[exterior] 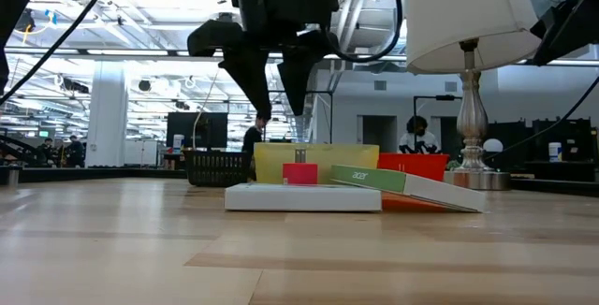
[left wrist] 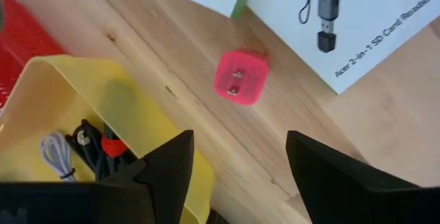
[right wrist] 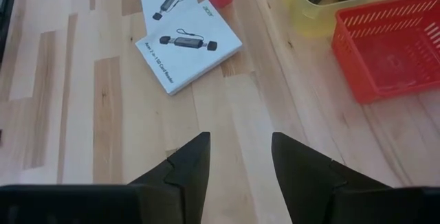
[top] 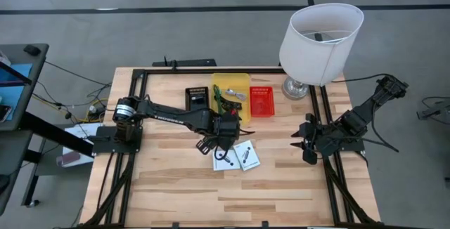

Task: Pick and place items into bin
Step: Put the pink charger adapter into the black bin

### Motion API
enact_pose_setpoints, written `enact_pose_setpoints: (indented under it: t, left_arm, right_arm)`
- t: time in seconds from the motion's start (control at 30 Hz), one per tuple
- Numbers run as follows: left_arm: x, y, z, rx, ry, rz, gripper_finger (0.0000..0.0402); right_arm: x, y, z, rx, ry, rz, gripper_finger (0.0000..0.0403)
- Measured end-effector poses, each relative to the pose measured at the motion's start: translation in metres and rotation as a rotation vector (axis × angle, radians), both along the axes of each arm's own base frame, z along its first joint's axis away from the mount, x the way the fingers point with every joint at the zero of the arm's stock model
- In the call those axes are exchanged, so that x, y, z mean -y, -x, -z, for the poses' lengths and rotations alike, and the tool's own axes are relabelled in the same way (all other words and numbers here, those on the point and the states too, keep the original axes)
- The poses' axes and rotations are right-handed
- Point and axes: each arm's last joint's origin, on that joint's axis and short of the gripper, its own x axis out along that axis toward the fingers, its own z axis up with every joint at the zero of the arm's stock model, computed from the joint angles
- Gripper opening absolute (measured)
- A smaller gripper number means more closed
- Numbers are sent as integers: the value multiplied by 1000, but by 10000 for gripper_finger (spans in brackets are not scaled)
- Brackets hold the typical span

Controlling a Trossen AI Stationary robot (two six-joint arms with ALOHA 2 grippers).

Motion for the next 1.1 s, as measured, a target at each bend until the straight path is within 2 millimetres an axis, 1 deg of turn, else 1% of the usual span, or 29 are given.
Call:
enact_pose_setpoints:
  t: [0.2,0.4,0.67,1.1]
  left_arm:
    - [2,0,0,-5,17,48,243]
    - [2,-4,-1,26,44,93,242]
    - [3,-8,-2,74,70,97,241]
    - [3,-8,-3,78,70,95,243]
  right_arm:
    - [0,0,0,1,-2,2,152]
    - [0,0,0,1,-2,2,151]
    - [0,0,0,1,-3,2,150]
    - [0,0,0,1,-3,2,150]
